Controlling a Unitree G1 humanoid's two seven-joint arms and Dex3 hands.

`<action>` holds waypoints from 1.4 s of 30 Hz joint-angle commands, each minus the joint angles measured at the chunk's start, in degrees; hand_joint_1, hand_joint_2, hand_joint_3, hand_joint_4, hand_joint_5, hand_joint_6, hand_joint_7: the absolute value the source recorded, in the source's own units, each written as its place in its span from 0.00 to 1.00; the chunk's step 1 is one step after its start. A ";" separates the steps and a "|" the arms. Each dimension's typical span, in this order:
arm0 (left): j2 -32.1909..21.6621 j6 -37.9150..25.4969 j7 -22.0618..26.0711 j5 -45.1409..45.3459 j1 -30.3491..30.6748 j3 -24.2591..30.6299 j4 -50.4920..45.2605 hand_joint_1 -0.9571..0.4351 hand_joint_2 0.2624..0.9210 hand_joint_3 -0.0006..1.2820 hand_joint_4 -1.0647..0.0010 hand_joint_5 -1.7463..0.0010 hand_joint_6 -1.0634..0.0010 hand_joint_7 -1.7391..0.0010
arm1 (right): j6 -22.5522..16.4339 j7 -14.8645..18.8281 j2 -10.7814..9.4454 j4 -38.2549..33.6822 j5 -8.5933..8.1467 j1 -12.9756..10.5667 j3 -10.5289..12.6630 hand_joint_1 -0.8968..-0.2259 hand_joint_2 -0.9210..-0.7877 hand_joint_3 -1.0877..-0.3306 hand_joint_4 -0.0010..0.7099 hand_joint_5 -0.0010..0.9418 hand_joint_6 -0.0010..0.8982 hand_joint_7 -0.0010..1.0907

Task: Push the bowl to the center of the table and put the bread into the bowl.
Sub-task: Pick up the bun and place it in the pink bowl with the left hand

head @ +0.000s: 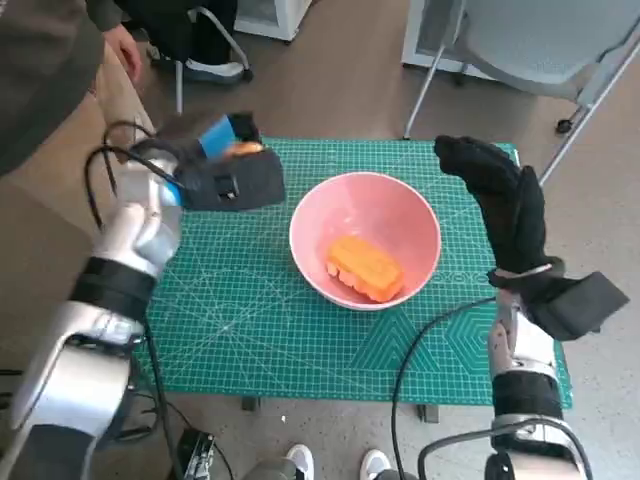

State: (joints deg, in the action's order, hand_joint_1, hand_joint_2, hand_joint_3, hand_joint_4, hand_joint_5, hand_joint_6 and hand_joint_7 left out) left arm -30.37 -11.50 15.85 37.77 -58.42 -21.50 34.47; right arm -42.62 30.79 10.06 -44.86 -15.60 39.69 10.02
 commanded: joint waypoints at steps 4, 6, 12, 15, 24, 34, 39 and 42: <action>-2.56 -2.21 1.54 -0.29 4.75 4.58 -17.41 0.69 0.88 0.13 0.28 0.32 0.37 0.41 | 0.79 1.32 -0.37 -2.46 -0.24 0.09 0.03 0.26 0.00 0.38 0.20 0.00 0.00 0.42; -2.41 -2.54 1.89 0.00 5.52 4.93 -20.03 0.69 0.88 0.13 0.28 0.32 0.37 0.41 | 0.71 1.33 -0.46 -2.52 -0.16 0.15 0.00 0.26 0.00 0.38 0.20 0.00 0.00 0.42; -1.52 -2.55 3.11 0.28 7.50 5.10 -25.99 0.69 0.94 0.07 0.27 0.36 0.36 0.39 | 0.29 1.49 -0.47 -3.05 -0.05 0.29 0.07 0.26 0.00 0.38 0.20 0.00 0.00 0.42; -0.87 -1.71 3.71 -0.41 8.10 4.86 -27.43 0.69 0.96 0.05 0.26 0.38 0.37 0.37 | 0.16 1.61 -0.40 -3.08 -0.07 0.29 0.11 0.26 0.00 0.38 0.20 0.00 0.00 0.42; 2.45 -0.15 7.02 -1.93 9.46 3.26 -32.66 0.69 0.98 0.03 0.26 0.40 0.40 0.33 | -0.37 1.50 -0.26 -3.20 0.18 0.15 0.23 0.28 0.00 0.38 0.20 0.00 0.00 0.43; 7.21 4.12 7.65 -2.49 9.32 -0.24 -31.27 0.69 0.99 0.03 0.28 0.38 0.40 0.34 | -0.50 1.05 -0.15 -2.93 0.35 -0.23 0.32 0.28 0.00 0.38 0.20 0.00 0.00 0.43; 8.62 6.31 7.30 -2.29 8.89 -1.16 -28.61 0.69 1.00 0.03 0.29 0.36 0.39 0.34 | -0.48 0.80 -0.16 -2.49 0.41 -0.61 0.34 0.28 0.00 0.38 0.20 0.00 0.00 0.43; 9.80 7.59 6.63 -1.71 8.30 -2.18 -25.70 0.69 1.00 0.03 0.30 0.35 0.39 0.36 | -0.42 0.65 -0.01 -2.10 0.32 -1.01 0.48 0.28 0.00 0.38 0.20 0.00 0.00 0.43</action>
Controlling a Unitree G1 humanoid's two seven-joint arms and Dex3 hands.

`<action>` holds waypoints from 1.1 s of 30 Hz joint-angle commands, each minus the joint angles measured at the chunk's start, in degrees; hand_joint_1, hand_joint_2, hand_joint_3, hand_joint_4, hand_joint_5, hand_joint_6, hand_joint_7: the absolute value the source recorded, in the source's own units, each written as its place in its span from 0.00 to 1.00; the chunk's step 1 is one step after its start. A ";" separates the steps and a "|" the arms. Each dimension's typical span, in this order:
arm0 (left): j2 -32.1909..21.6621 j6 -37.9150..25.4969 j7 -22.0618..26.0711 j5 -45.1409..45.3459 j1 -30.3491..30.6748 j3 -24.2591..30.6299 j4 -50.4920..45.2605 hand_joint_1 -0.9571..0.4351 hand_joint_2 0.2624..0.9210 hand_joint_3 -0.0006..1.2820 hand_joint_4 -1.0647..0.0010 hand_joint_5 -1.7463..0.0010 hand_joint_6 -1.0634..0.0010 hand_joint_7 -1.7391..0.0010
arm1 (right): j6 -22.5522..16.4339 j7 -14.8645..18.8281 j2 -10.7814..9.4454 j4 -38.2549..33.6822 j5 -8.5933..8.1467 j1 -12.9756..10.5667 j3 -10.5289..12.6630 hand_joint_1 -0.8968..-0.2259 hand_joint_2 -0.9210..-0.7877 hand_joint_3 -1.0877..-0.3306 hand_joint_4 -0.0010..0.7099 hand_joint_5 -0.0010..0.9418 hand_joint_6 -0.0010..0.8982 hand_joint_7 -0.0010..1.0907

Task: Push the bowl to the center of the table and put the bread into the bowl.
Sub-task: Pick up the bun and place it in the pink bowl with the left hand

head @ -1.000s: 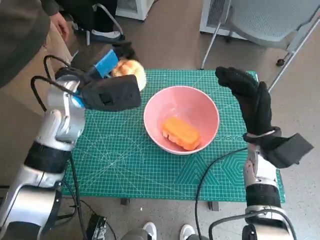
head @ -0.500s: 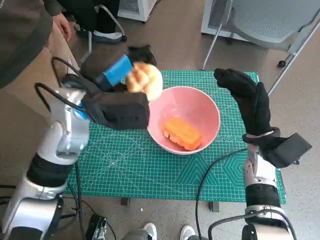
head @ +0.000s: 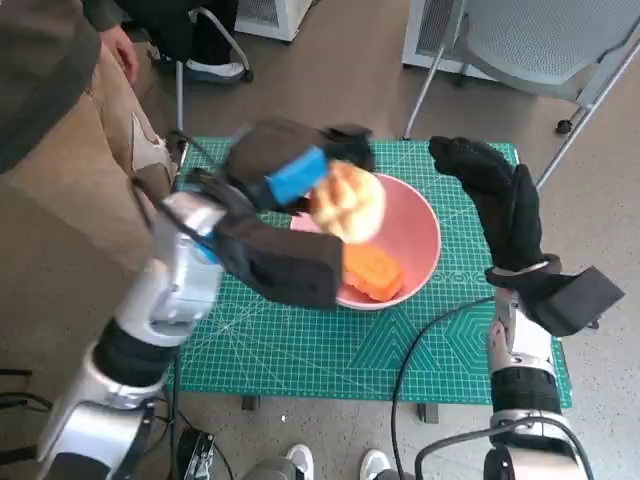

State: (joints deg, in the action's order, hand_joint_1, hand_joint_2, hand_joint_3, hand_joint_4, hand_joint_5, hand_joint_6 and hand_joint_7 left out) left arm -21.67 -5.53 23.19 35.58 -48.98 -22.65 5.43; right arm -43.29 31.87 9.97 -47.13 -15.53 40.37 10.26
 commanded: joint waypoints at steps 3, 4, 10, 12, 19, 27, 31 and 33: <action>1.61 2.76 -1.28 0.90 -1.64 -1.45 5.62 0.69 1.00 0.03 0.30 0.34 0.39 0.37 | 0.35 -0.61 0.13 0.49 0.26 -1.89 0.32 0.28 0.00 0.38 0.20 0.00 0.00 0.43; 1.82 3.18 -1.56 1.13 -1.90 -1.69 6.67 0.69 1.00 0.03 0.30 0.33 0.39 0.38 | 0.37 -0.67 0.16 0.65 0.27 -2.01 0.37 0.28 0.00 0.38 0.20 0.00 0.00 0.43; 2.78 5.19 -2.97 2.06 -3.54 -2.55 12.38 0.69 1.00 0.03 0.30 0.33 0.39 0.38 | 0.35 -1.17 0.19 1.25 0.39 -2.47 0.56 0.27 0.00 0.39 0.20 0.00 0.00 0.43; 3.06 5.66 -3.40 2.29 -4.01 -2.72 13.97 0.69 0.99 0.03 0.30 0.33 0.39 0.38 | 0.37 -1.41 0.15 1.48 0.47 -2.61 0.57 0.27 0.00 0.39 0.20 0.00 0.00 0.43; 3.97 6.80 -4.62 2.37 -5.24 -2.70 18.45 0.69 0.99 0.03 0.31 0.31 0.37 0.40 | 0.23 -2.40 0.04 1.49 0.98 -2.61 0.45 0.26 0.00 0.39 0.20 0.00 0.00 0.43; 5.28 2.30 1.89 -0.90 -5.43 -1.65 20.43 0.69 0.84 0.05 0.67 0.77 0.65 0.76 | 0.05 -3.14 0.10 1.24 1.23 -2.38 0.32 0.26 0.00 0.39 0.20 0.00 0.00 0.43; 4.75 1.92 3.48 -1.38 -5.51 -1.83 20.63 0.57 0.76 0.03 0.90 0.94 0.77 0.92 | 0.04 -3.43 0.01 1.20 1.34 -2.26 0.22 0.26 0.00 0.39 0.20 0.00 0.00 0.43; 4.29 3.06 2.88 -0.89 -5.58 -2.11 21.29 0.45 0.75 0.02 0.96 0.97 0.81 0.95 | 0.07 -3.58 -0.02 1.16 1.37 -2.19 0.15 0.25 0.00 0.39 0.20 0.00 0.00 0.43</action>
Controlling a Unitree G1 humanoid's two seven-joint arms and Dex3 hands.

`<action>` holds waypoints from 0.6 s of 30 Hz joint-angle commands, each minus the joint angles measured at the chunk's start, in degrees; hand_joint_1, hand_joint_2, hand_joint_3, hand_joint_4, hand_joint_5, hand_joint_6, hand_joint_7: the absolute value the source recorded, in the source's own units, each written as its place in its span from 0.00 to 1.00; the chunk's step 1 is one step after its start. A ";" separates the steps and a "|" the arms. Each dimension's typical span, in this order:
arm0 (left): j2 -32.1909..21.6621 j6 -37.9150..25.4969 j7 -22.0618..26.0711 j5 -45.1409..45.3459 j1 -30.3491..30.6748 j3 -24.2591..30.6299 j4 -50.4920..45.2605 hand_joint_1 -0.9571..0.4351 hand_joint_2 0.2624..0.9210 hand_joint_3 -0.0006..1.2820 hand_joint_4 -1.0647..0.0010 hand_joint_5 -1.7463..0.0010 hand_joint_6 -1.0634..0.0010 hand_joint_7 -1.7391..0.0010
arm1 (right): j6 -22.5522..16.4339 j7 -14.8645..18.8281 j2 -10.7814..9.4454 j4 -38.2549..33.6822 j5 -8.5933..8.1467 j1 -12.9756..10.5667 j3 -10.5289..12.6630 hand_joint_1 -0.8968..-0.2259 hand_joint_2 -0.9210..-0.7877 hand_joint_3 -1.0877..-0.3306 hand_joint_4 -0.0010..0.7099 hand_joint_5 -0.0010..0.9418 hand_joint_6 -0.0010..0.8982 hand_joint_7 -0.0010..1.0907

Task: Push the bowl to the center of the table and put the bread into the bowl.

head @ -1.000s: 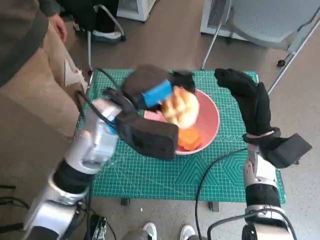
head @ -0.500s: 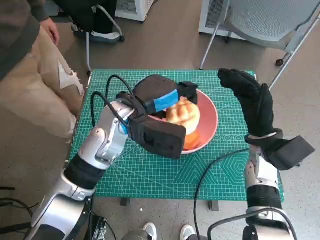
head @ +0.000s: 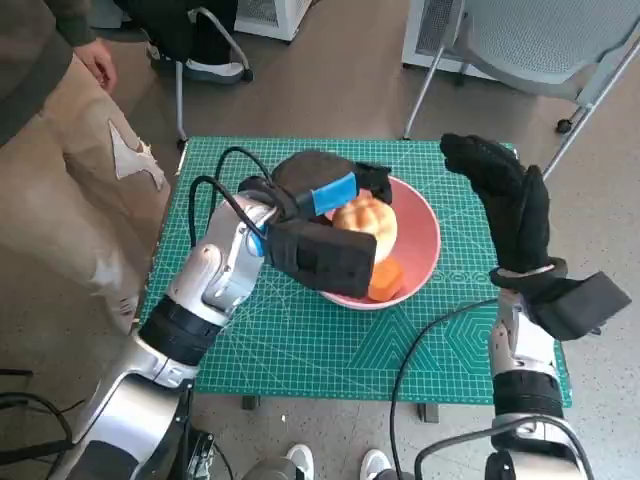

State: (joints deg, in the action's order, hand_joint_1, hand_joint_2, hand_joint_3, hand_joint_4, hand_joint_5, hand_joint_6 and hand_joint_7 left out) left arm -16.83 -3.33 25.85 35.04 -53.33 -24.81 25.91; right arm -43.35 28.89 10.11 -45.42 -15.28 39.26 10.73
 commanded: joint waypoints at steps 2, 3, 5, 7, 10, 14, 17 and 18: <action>-0.90 2.41 -1.09 0.13 -1.27 -0.09 1.83 0.37 0.76 0.02 0.98 0.99 0.82 0.97 | 0.17 -0.67 -0.17 -0.64 1.13 -0.96 -0.35 0.25 0.00 0.39 0.20 0.00 0.00 0.43; -1.02 3.05 -1.68 0.30 -1.25 -0.11 2.22 0.33 0.78 0.03 0.99 0.99 0.83 0.97 | 0.18 -0.69 -0.17 -0.63 1.12 -0.95 -0.38 0.25 0.00 0.39 0.20 0.00 0.00 0.43; -1.33 4.87 -3.24 0.16 -1.18 0.25 3.70 0.27 0.80 0.03 0.99 1.00 0.83 0.98 | 0.22 -0.74 -0.15 -0.67 1.12 -0.83 -0.44 0.25 0.00 0.39 0.20 0.00 0.00 0.43; -1.55 6.38 -4.42 -0.22 -1.21 0.64 5.25 0.24 0.82 0.03 1.00 1.00 0.84 0.98 | 0.26 -0.79 -0.14 -0.76 1.13 -0.66 -0.50 0.26 0.00 0.38 0.20 0.00 0.00 0.43; -1.89 8.94 -5.86 -1.35 -1.12 1.56 7.50 0.19 0.86 0.03 1.00 1.00 0.86 0.99 | 0.32 -0.83 -0.10 -0.73 1.10 -0.50 -0.58 0.26 0.00 0.38 0.20 0.00 0.00 0.43; -2.30 12.29 -8.00 -2.69 -0.99 2.88 10.54 0.15 0.91 0.03 1.00 1.00 0.87 1.00 | 0.23 -0.70 -0.08 -0.85 0.97 -0.26 -0.63 0.24 0.00 0.38 0.20 0.00 0.00 0.43; -2.71 14.46 -9.57 -3.58 -0.76 3.86 12.40 0.13 0.95 0.03 1.00 1.00 0.88 1.00 | 0.06 -0.60 -0.06 -0.91 0.90 -0.17 -0.67 0.25 0.00 0.38 0.20 0.00 0.00 0.43; -2.90 15.46 -9.98 -4.22 -0.65 4.45 13.16 0.12 0.96 0.03 1.00 1.00 0.88 1.00 | 0.05 -0.55 -0.05 -0.96 0.86 -0.07 -0.68 0.25 0.00 0.38 0.20 0.00 0.00 0.43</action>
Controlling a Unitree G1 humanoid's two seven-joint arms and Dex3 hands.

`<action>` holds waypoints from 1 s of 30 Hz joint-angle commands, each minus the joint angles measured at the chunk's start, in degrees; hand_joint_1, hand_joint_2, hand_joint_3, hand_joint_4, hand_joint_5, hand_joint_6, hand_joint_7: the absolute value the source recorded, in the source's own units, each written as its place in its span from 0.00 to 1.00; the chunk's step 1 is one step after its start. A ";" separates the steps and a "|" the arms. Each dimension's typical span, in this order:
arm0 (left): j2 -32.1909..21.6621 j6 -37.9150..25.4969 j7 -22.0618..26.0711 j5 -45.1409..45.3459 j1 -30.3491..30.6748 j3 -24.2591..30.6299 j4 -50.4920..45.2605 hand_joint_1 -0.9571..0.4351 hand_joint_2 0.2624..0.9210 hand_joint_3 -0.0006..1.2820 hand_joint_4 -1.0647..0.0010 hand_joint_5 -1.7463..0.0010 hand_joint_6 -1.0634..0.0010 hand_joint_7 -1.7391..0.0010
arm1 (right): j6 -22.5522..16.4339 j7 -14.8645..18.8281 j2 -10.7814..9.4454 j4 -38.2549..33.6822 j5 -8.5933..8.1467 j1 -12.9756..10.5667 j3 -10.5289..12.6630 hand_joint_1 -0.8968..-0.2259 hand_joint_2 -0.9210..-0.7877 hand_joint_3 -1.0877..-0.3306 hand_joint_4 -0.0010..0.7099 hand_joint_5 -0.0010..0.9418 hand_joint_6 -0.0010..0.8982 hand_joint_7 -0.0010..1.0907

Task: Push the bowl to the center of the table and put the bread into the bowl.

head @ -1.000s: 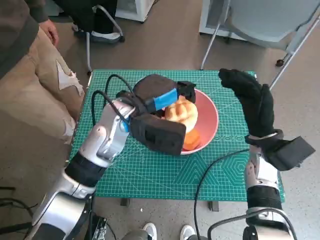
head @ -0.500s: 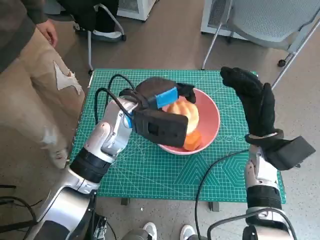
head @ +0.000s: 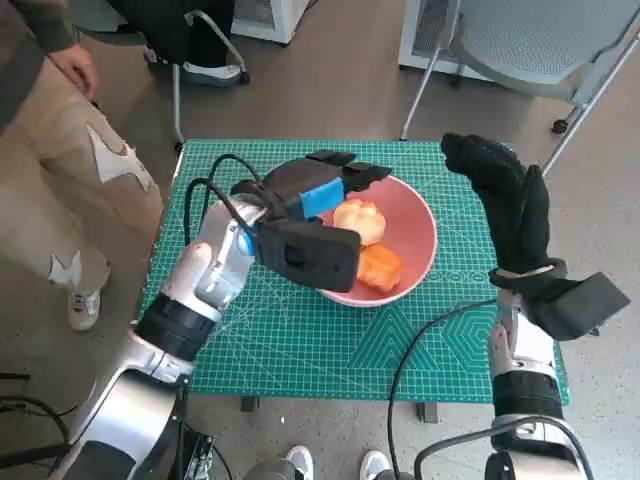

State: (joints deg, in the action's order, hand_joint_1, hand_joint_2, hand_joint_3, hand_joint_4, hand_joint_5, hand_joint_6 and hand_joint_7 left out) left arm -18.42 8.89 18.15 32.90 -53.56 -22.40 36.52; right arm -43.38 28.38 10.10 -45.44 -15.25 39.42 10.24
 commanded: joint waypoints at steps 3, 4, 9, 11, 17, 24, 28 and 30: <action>-1.97 6.07 -3.07 -4.25 -0.11 3.87 4.44 0.11 0.99 0.03 1.00 1.00 0.88 1.00 | 0.09 0.07 -0.04 -0.82 0.71 -0.06 -0.19 0.25 0.00 0.38 0.20 0.00 0.00 0.42; -2.35 7.28 -3.29 -5.23 0.07 4.69 5.02 0.11 0.99 0.04 1.00 1.00 0.88 1.00 | 0.11 0.10 -0.05 -0.62 0.66 -0.03 -0.21 0.25 0.00 0.38 0.20 0.00 0.00 0.42; -3.73 12.95 -3.41 -10.81 1.02 9.01 7.32 0.11 1.00 0.07 1.00 1.00 0.88 1.00 | 0.28 0.21 -0.04 0.26 0.40 0.40 -0.27 0.27 0.00 0.38 0.20 0.00 0.00 0.42; -3.74 15.51 -2.35 -14.90 1.81 11.75 8.31 0.11 1.00 0.10 1.00 1.00 0.88 1.00 | 0.41 0.22 -0.08 0.65 0.25 0.68 -0.29 0.27 0.00 0.37 0.20 0.00 0.00 0.42; 1.10 23.88 7.88 -35.52 4.53 22.74 11.67 0.16 1.00 0.14 1.00 1.00 0.86 0.99 | 1.20 -0.14 -0.72 3.27 -0.16 1.17 -0.63 0.28 0.00 0.36 0.20 0.00 0.00 0.42; 6.15 25.45 17.68 -51.45 7.23 30.37 9.55 0.17 1.00 0.21 1.00 1.00 0.87 1.00 | 1.85 -0.67 -1.77 6.27 -0.39 2.58 -1.18 0.28 0.00 0.38 0.20 0.00 0.00 0.42; 7.11 26.12 21.54 -55.90 8.40 32.61 8.12 0.17 1.00 0.24 1.00 1.00 0.87 1.00 | 1.72 -0.59 -2.60 7.68 -0.42 3.54 -1.61 0.27 0.00 0.39 0.20 0.00 0.00 0.43; 7.60 26.20 22.92 -57.36 8.63 33.44 7.68 0.17 1.00 0.27 1.00 1.00 0.87 1.00 | 1.61 -0.59 -2.80 7.98 -0.33 3.90 -1.75 0.26 0.00 0.40 0.21 0.01 0.01 0.43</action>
State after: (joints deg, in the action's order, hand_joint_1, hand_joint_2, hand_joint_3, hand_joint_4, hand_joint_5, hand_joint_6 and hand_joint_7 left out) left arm -12.01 34.05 38.27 -20.97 -46.07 8.74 45.73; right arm -42.63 28.18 7.94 -38.14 -15.56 42.86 8.86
